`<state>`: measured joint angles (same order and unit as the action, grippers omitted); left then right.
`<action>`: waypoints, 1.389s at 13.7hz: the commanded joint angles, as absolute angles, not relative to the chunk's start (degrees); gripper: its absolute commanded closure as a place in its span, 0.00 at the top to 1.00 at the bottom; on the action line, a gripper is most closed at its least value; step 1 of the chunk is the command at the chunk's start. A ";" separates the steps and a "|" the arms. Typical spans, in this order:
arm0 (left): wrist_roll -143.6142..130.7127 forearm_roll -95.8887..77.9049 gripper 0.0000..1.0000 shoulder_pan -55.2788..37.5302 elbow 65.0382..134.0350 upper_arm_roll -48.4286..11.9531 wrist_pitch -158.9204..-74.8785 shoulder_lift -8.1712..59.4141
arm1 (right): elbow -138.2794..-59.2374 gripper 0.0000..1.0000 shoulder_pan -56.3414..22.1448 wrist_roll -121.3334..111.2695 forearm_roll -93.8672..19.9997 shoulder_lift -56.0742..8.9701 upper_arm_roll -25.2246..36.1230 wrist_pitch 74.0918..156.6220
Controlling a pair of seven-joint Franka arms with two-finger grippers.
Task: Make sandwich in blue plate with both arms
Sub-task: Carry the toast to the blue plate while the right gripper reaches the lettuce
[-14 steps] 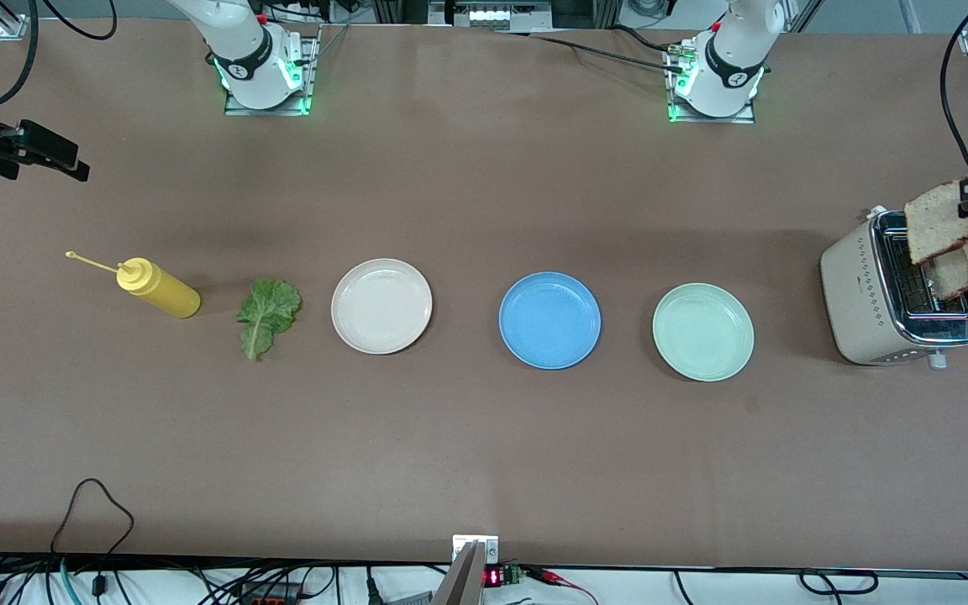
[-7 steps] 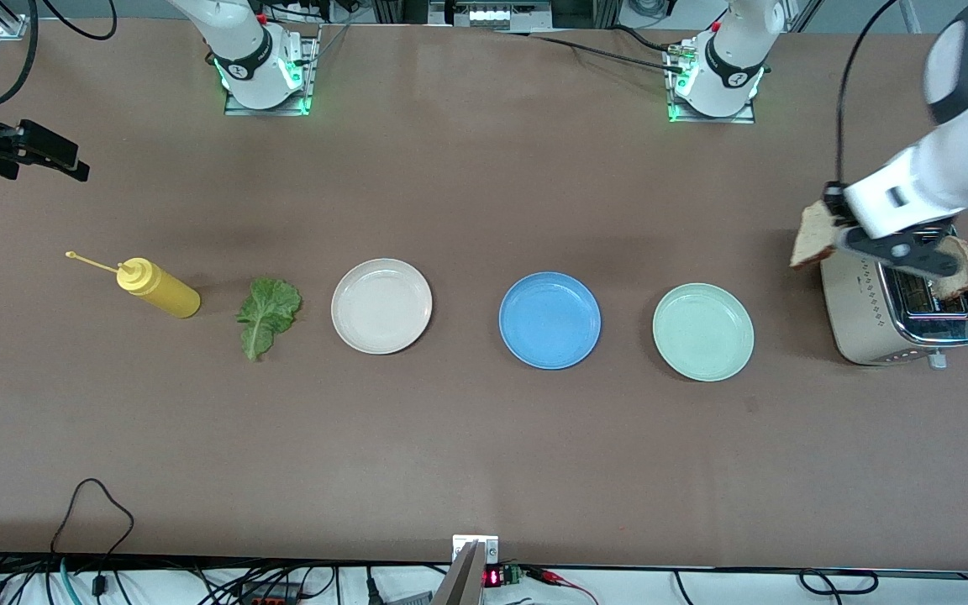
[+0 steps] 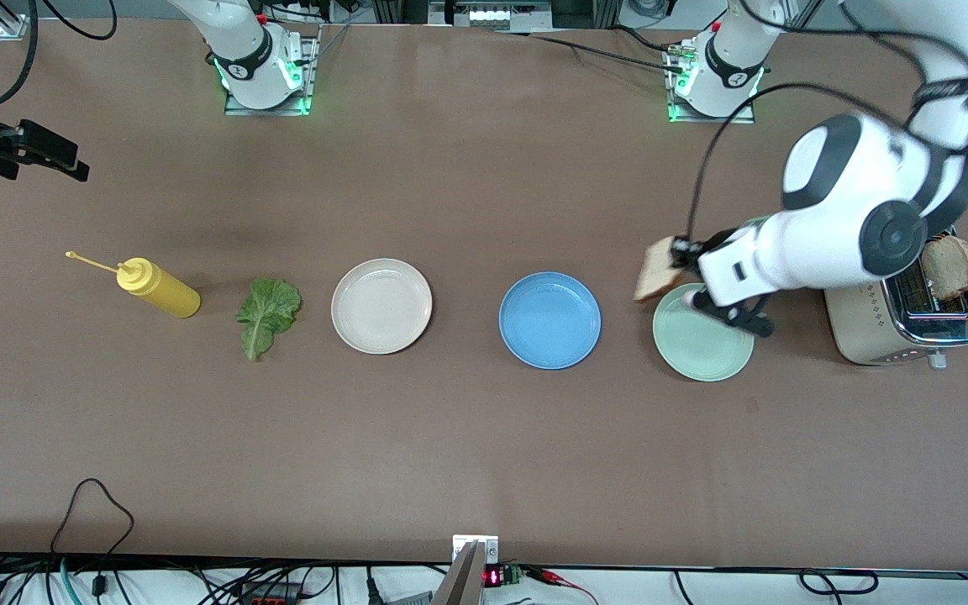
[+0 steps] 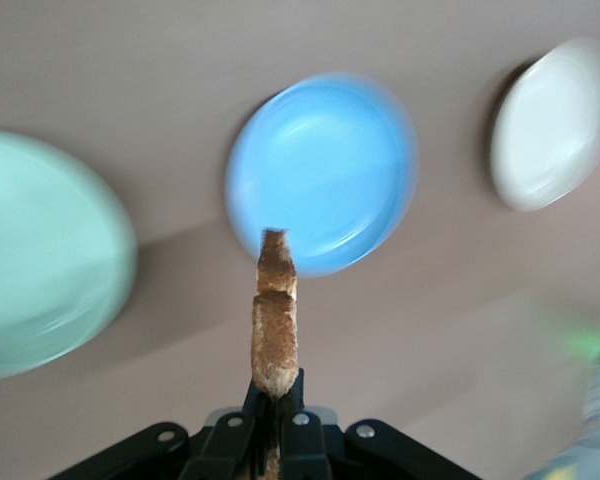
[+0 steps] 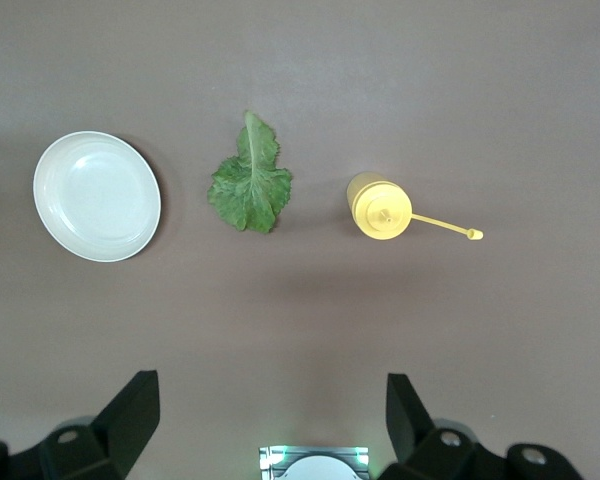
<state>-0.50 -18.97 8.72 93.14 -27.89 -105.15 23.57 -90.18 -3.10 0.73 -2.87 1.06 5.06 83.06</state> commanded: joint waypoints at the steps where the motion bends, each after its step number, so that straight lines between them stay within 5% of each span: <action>1: -1.85 -33.17 0.01 7.83 90.88 -28.21 -112.65 29.69 | -89.03 1.00 -2.90 0.53 -2.37 0.53 4.92 82.09; 9: 31.68 -54.82 0.01 7.47 102.73 -28.30 -126.10 37.34 | -89.12 1.00 -3.16 -0.61 -3.16 -7.19 4.57 82.18; 15: 42.10 -60.21 0.03 9.23 103.27 -28.04 -126.47 42.01 | -89.21 1.00 -7.81 -0.09 -5.37 -17.39 4.39 87.24; 16: 42.10 -60.21 0.12 9.23 103.27 -28.04 -126.47 42.36 | -89.56 1.00 -8.34 0.17 -5.27 -18.62 4.39 89.54; 18: 42.27 -60.12 0.99 9.14 103.27 -27.78 -127.00 42.71 | -89.65 1.00 -9.14 1.48 -5.19 -22.13 4.39 94.71; 19: 42.36 -59.86 1.00 9.31 103.71 -27.51 -127.18 42.28 | -89.56 1.00 -9.31 2.19 -5.19 -24.15 4.39 97.62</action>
<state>40.35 -58.48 8.98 103.14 -27.56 -126.51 42.62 -90.52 -9.01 0.84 -5.11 -21.00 4.19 94.08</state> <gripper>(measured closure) 0.683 0.000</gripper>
